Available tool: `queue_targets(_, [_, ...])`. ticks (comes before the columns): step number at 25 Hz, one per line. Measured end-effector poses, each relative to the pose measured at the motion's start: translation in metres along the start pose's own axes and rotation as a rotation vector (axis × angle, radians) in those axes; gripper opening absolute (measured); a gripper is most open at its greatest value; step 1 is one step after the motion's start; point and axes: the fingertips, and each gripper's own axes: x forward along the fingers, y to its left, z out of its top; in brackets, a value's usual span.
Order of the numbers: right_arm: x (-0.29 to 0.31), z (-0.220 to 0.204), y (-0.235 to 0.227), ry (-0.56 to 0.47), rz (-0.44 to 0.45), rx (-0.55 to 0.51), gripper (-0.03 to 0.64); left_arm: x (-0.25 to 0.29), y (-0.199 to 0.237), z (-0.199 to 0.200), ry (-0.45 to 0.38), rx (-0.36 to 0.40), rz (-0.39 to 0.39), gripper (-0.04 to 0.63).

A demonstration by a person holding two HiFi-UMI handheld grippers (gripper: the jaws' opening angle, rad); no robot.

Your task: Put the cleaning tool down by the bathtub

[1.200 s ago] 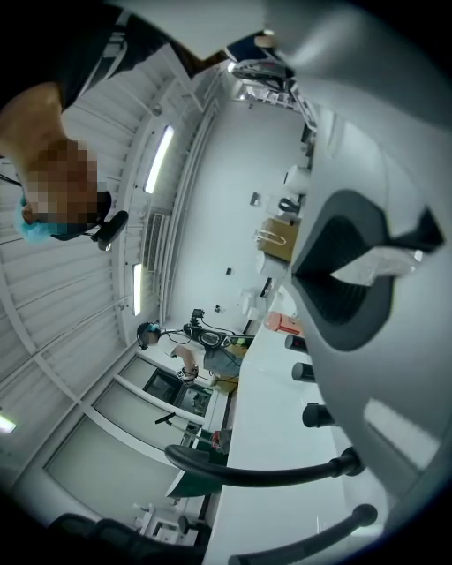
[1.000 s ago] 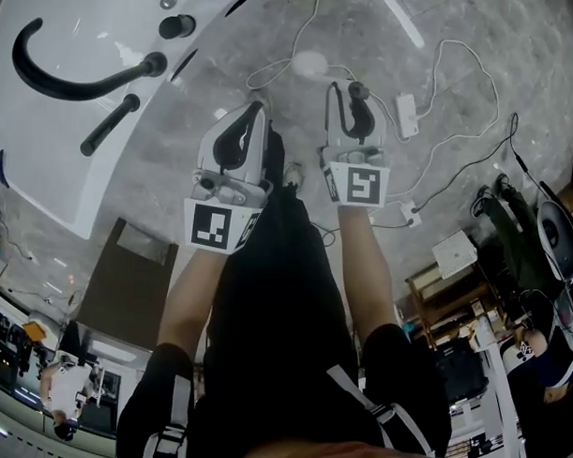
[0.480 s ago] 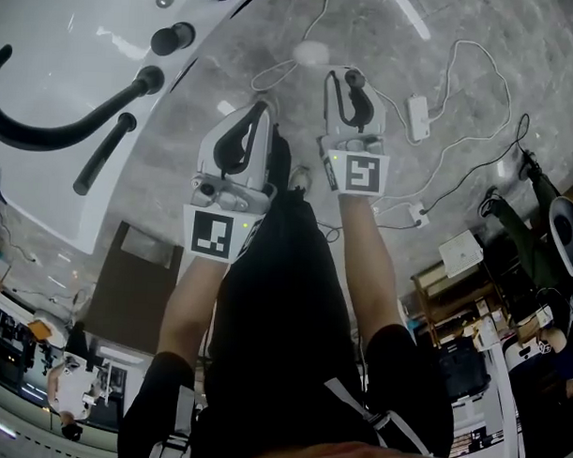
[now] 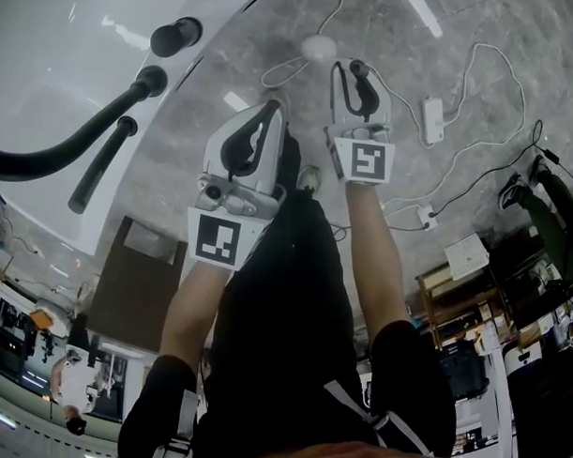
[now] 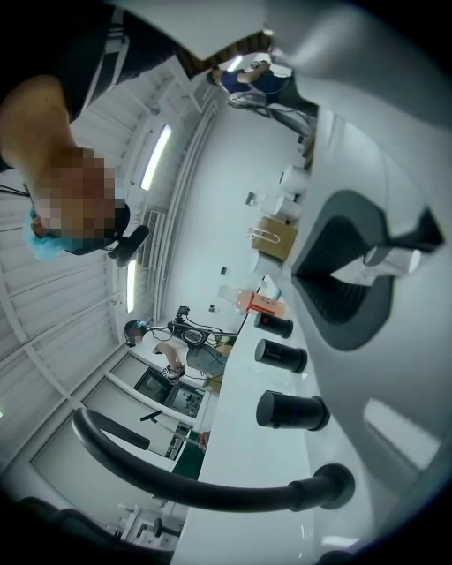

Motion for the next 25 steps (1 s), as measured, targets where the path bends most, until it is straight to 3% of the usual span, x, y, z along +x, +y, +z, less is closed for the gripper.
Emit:
queue_targets(13, [0.034,-0.05,0.002,-0.016,0.021,0.007,0.087,0.0,0.014,-0.027,0.003,-0.019,0.029,0.006])
queue_targets(25, [0.071,-0.092,0.002,0.069,0.046,0.002,0.087,0.009,0.024,-0.035,0.006,-0.02,0.027,0.006])
